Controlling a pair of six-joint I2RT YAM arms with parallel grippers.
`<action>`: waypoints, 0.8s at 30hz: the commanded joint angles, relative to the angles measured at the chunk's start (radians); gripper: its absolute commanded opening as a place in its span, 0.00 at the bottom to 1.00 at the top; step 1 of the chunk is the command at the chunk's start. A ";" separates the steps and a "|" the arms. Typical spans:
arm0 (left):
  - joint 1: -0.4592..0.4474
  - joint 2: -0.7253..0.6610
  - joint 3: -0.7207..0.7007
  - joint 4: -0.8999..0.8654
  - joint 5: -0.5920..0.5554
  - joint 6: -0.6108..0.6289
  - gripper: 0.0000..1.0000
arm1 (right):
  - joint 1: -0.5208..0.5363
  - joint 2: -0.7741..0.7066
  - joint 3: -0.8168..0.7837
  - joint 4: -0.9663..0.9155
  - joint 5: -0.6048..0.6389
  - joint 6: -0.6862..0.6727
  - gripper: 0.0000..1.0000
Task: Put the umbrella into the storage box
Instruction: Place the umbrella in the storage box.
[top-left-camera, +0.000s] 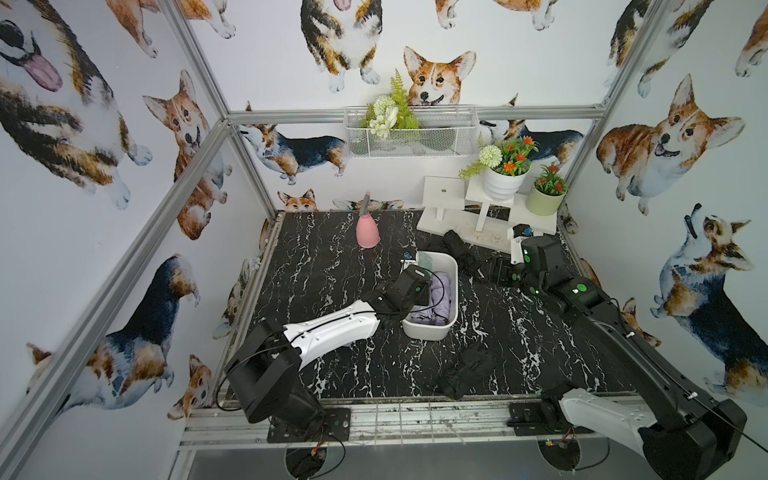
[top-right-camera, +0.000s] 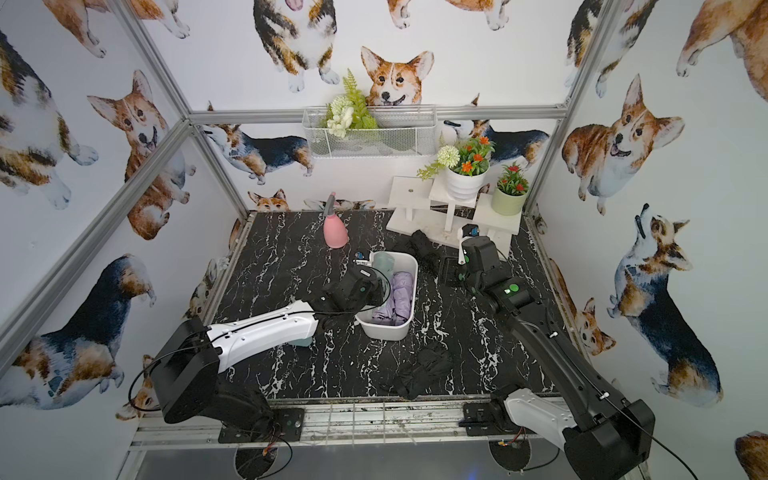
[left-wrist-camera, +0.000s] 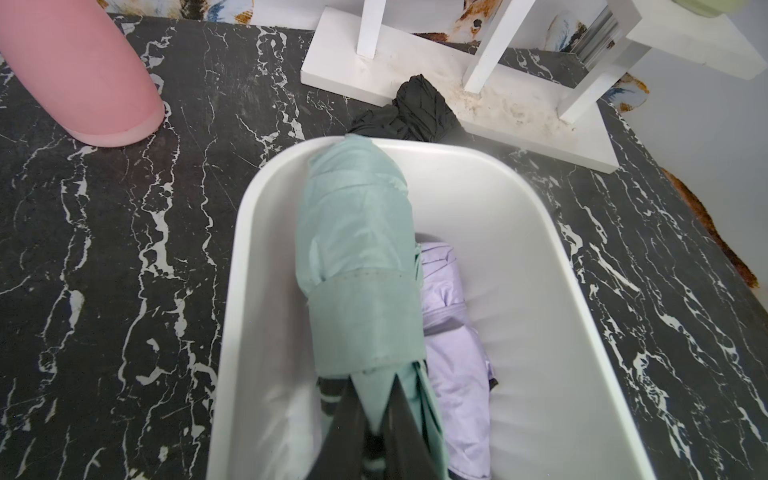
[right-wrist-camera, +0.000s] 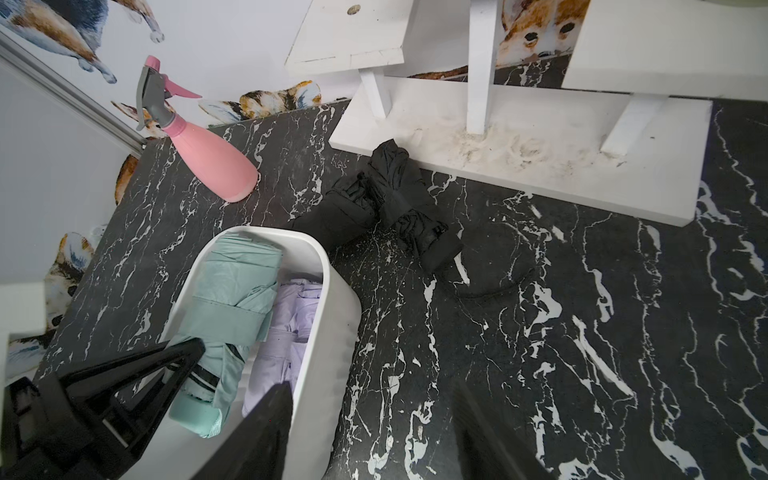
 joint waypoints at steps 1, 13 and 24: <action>0.000 -0.009 0.016 0.049 -0.020 -0.008 0.59 | -0.003 0.001 0.012 -0.021 -0.021 0.019 0.67; 0.034 -0.167 0.077 -0.175 0.044 0.016 0.89 | -0.072 0.028 0.021 -0.184 -0.225 0.096 0.68; 0.179 -0.180 0.024 -0.178 0.313 0.067 0.89 | -0.067 0.011 -0.105 -0.307 -0.472 0.341 0.66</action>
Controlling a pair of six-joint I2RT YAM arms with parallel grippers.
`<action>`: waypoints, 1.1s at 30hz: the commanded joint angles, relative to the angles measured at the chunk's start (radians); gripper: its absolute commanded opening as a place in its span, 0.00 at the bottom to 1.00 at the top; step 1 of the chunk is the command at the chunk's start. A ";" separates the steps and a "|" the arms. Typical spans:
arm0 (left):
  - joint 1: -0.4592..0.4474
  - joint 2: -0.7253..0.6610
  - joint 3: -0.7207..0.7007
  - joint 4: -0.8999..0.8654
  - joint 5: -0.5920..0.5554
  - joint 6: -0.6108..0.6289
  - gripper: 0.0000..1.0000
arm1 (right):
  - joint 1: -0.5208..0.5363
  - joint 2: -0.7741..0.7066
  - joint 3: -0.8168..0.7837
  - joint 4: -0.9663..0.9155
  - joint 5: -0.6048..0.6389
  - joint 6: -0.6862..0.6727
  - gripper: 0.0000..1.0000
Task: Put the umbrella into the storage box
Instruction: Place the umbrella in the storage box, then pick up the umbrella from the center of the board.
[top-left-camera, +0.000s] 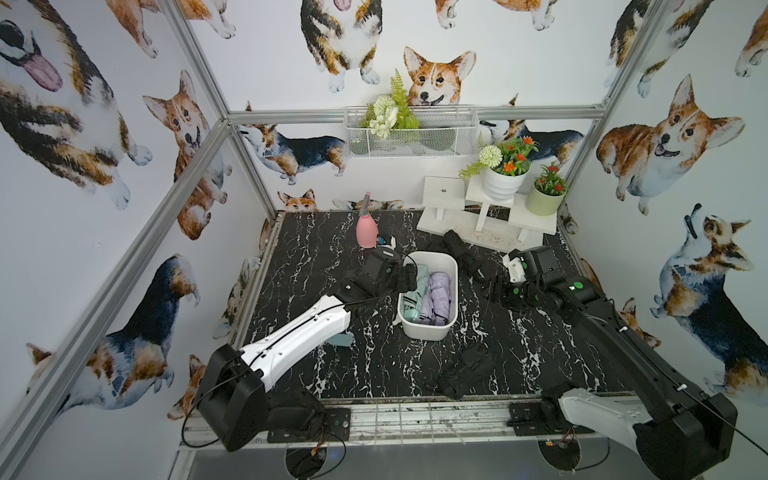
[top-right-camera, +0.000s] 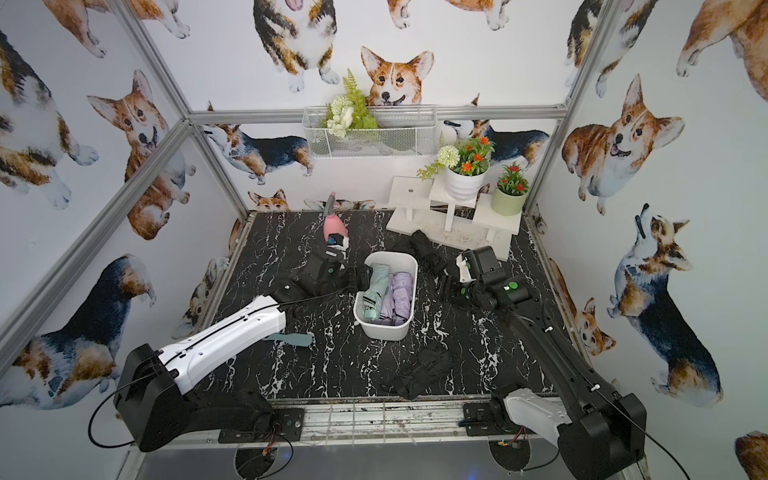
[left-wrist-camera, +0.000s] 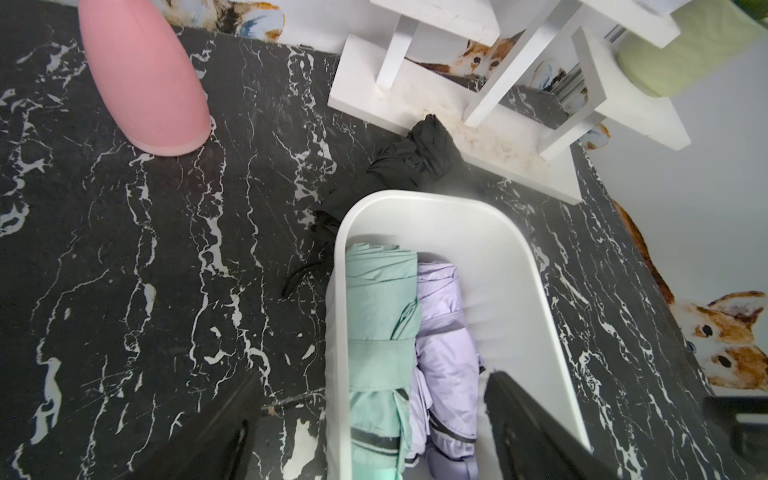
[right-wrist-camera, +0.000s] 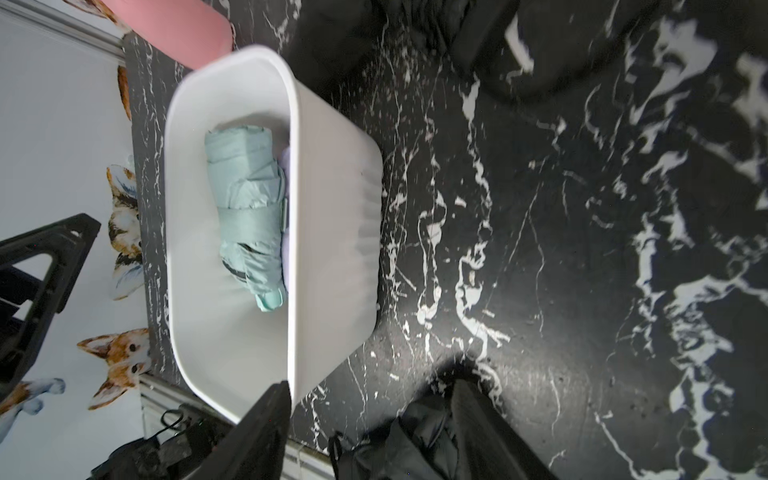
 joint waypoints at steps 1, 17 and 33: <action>0.004 -0.006 -0.016 0.023 0.079 0.048 0.89 | 0.013 -0.016 -0.063 -0.062 -0.122 0.144 0.66; 0.041 -0.080 -0.099 0.092 0.141 0.059 0.89 | 0.231 -0.191 -0.340 -0.100 -0.111 0.654 0.74; 0.090 -0.135 -0.149 0.126 0.198 0.083 0.89 | 0.354 -0.012 -0.392 0.184 0.000 0.817 0.77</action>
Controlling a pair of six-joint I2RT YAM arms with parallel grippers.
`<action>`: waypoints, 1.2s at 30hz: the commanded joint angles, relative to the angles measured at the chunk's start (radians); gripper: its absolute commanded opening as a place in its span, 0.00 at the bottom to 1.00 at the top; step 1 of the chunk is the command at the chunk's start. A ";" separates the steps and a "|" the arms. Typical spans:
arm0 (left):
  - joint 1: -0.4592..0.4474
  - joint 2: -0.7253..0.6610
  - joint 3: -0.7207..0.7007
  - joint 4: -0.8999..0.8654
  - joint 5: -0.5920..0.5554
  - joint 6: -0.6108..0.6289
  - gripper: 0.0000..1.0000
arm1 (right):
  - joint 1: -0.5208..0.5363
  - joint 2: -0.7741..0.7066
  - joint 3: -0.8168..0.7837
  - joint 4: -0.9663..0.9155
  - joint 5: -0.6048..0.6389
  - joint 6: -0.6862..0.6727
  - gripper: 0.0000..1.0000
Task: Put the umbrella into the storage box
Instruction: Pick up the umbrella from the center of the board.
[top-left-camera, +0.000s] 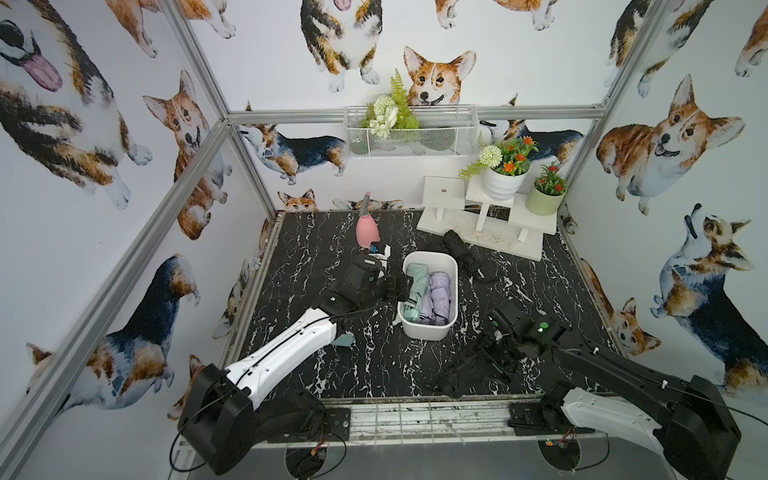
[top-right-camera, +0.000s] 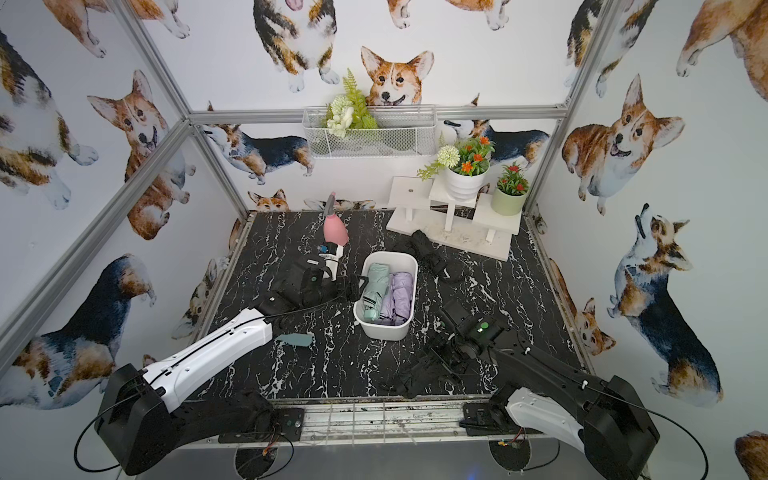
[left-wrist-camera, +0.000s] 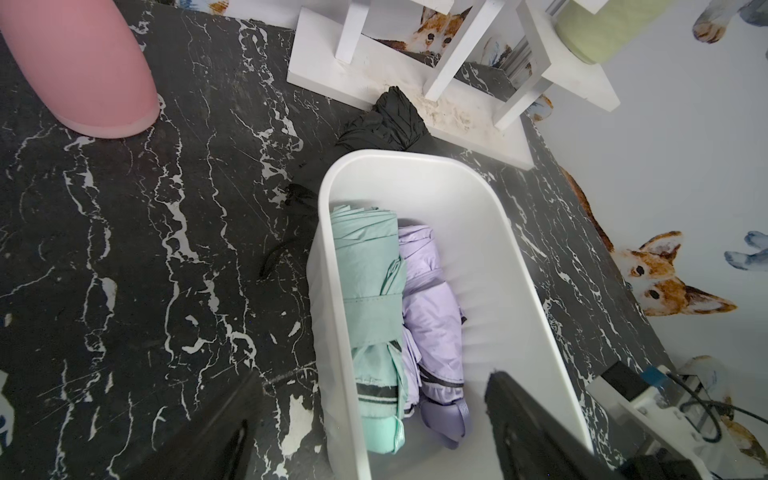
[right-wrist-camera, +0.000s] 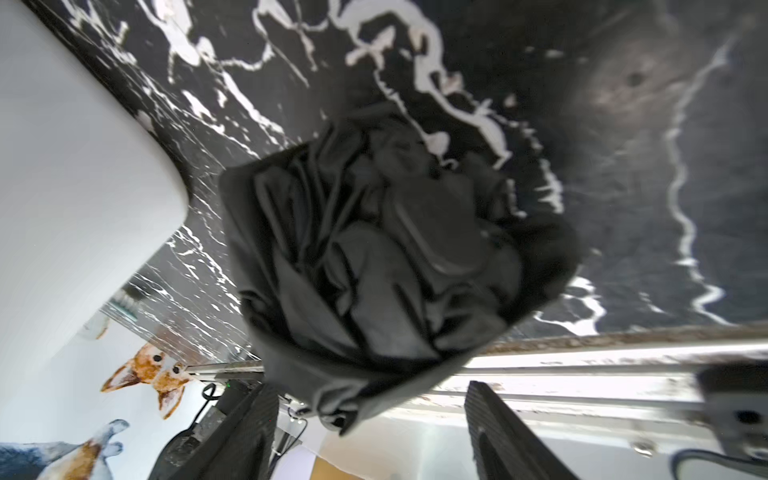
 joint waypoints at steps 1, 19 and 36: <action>0.012 -0.010 -0.033 0.030 0.021 0.012 0.89 | 0.000 0.051 -0.020 0.123 0.041 0.035 0.77; 0.058 -0.023 -0.045 0.021 0.043 0.015 0.89 | -0.303 0.136 0.139 -0.070 0.196 -0.407 0.38; 0.079 -0.022 -0.042 0.001 0.023 0.011 0.88 | -0.422 0.236 0.574 -0.286 0.465 -0.863 0.17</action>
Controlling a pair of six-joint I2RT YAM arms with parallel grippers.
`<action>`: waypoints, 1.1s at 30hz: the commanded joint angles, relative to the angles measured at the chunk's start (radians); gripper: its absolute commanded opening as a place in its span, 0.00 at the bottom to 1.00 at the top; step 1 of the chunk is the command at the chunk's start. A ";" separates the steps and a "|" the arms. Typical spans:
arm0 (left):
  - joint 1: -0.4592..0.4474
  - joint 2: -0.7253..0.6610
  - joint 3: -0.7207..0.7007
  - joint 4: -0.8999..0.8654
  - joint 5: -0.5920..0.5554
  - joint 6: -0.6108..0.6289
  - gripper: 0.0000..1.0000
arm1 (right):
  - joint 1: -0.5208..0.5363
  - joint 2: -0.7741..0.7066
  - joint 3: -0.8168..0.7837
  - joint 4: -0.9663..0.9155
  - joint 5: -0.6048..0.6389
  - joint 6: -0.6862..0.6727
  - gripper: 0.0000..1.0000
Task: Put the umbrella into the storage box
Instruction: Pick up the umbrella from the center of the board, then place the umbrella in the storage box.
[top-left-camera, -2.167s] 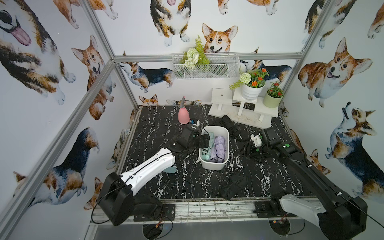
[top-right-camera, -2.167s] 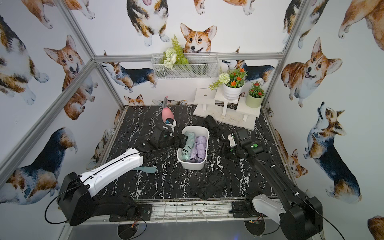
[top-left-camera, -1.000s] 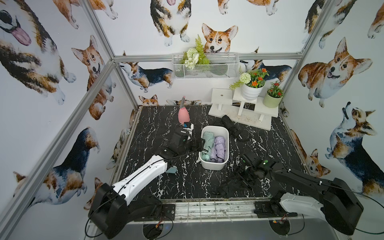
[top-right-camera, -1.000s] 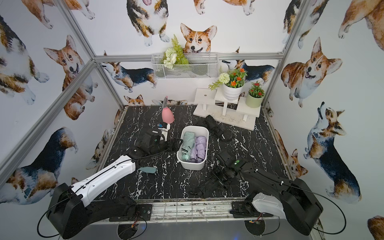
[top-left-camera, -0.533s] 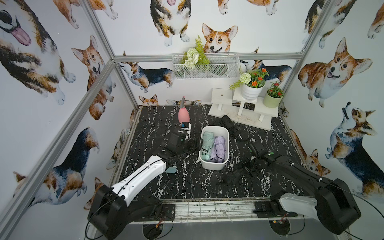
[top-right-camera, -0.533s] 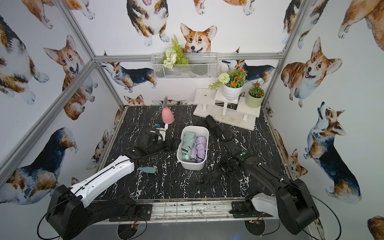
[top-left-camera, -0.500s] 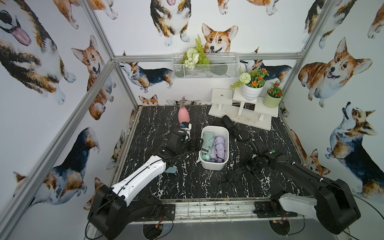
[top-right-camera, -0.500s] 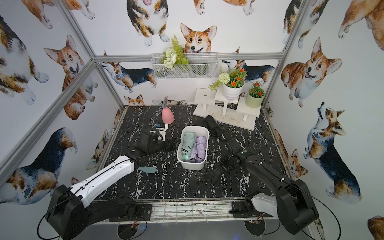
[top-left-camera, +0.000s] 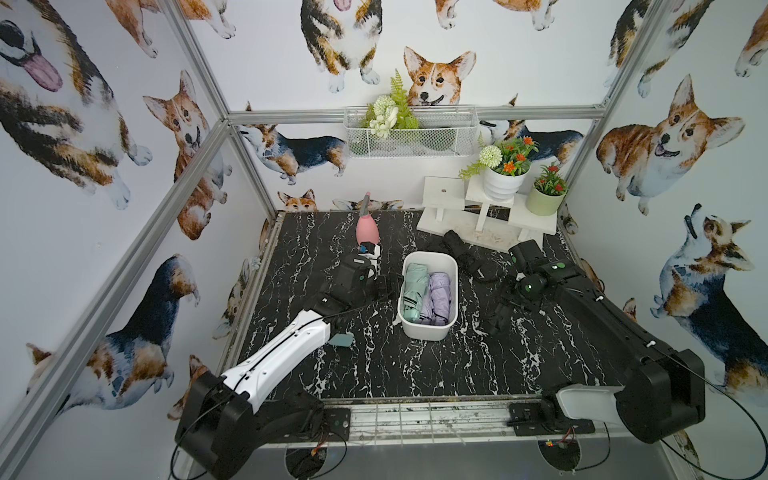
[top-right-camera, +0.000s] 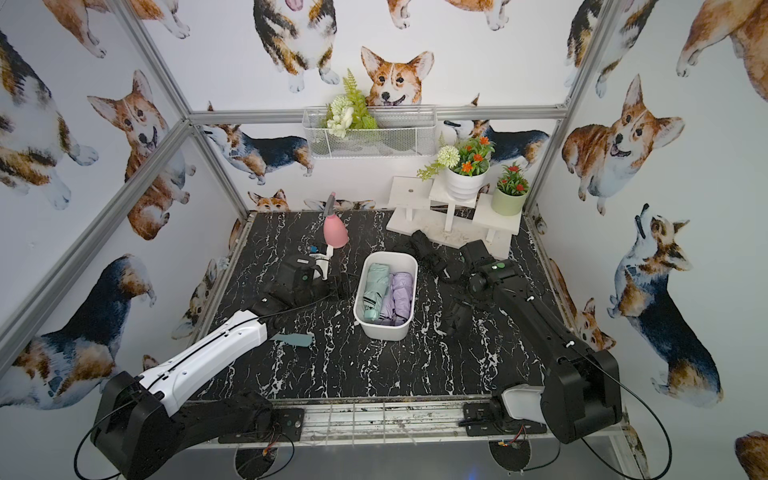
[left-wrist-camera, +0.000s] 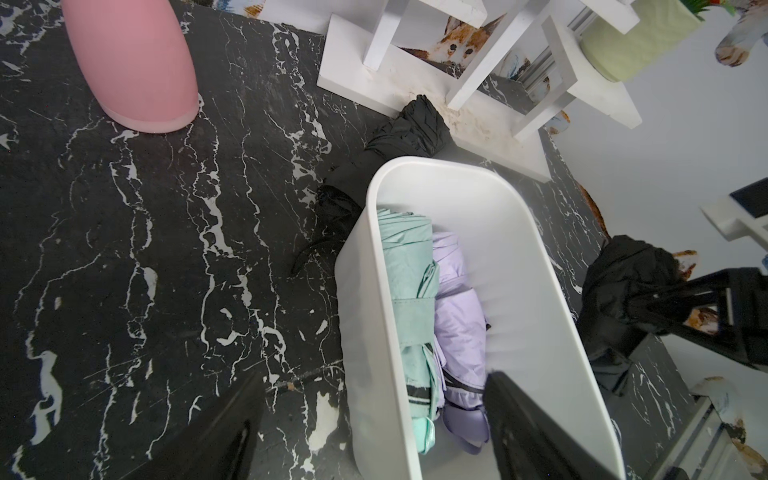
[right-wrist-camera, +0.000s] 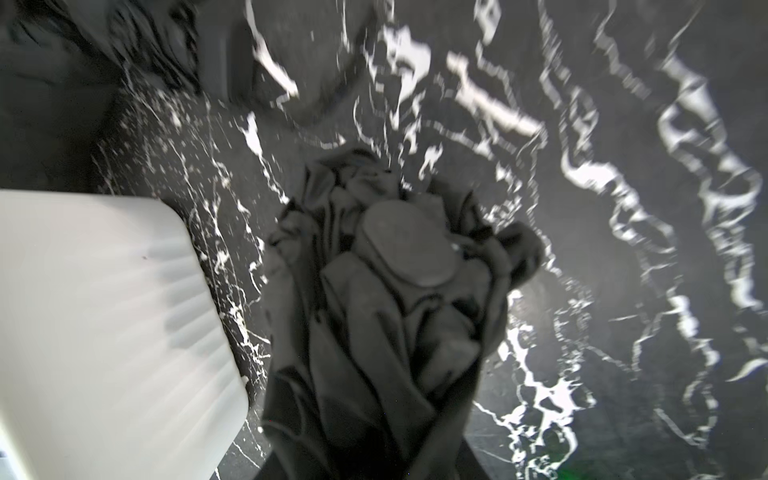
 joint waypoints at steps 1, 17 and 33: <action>0.004 0.006 -0.006 -0.004 -0.018 0.004 0.88 | -0.006 -0.013 0.085 -0.049 0.032 -0.136 0.17; 0.026 0.003 -0.006 -0.032 -0.011 -0.027 0.87 | 0.153 0.174 0.729 -0.223 -0.070 -0.284 0.16; 0.028 -0.088 -0.056 -0.044 -0.054 -0.058 0.87 | 0.311 0.360 0.722 -0.123 -0.188 -0.154 0.18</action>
